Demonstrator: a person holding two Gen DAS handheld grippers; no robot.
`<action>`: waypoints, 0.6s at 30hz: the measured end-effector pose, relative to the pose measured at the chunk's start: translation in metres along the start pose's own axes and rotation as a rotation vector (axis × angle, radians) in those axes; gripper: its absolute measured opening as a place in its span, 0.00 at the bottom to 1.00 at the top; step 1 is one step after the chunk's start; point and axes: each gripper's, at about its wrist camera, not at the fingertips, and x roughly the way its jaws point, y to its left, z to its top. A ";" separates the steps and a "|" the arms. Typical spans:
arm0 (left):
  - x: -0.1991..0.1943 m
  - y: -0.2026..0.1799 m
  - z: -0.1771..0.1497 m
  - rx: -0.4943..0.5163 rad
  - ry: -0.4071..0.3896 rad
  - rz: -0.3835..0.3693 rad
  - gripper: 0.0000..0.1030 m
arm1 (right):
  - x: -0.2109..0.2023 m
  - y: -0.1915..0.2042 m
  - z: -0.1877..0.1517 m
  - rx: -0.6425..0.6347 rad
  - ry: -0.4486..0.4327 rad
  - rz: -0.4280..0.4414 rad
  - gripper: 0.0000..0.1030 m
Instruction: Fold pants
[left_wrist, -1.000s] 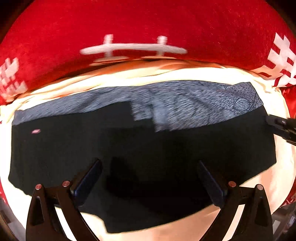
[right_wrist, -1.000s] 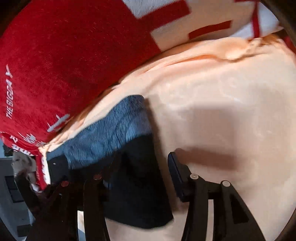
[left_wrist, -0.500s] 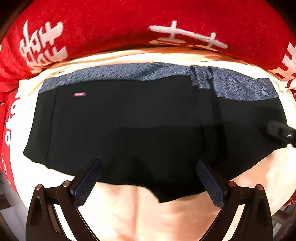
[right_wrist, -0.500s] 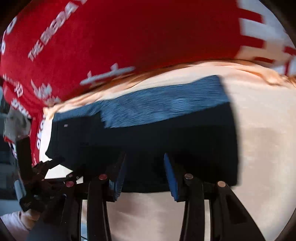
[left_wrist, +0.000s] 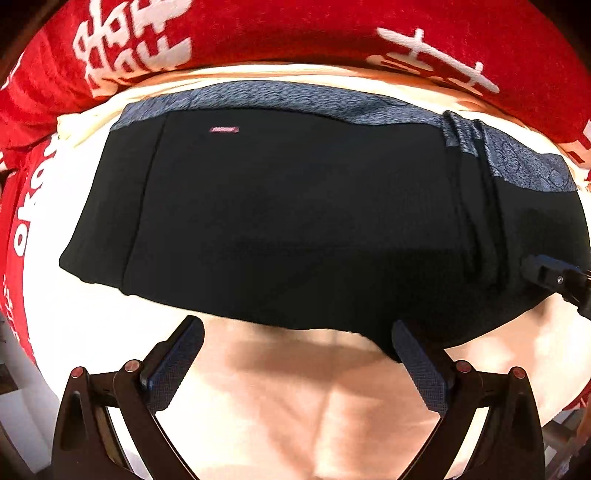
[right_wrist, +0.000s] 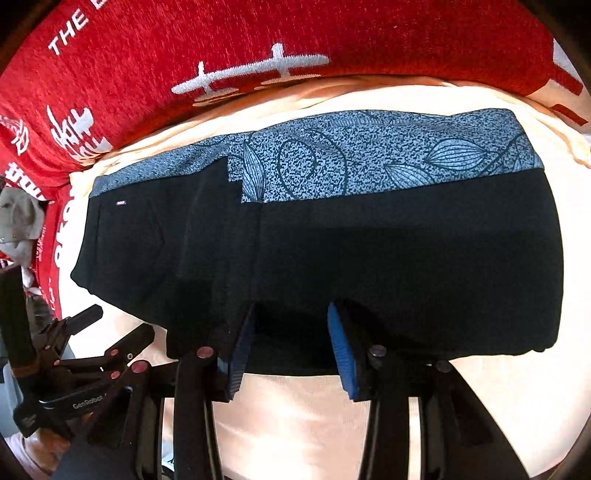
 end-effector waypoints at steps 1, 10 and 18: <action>0.003 0.005 0.000 -0.006 0.001 -0.003 0.99 | 0.001 0.003 0.000 -0.004 0.002 -0.011 0.45; 0.007 0.077 -0.004 -0.039 0.011 -0.012 0.99 | 0.009 0.036 -0.005 -0.090 0.029 -0.091 0.56; 0.014 0.119 -0.010 -0.063 0.010 -0.026 0.99 | 0.015 0.048 -0.002 -0.122 0.047 -0.148 0.61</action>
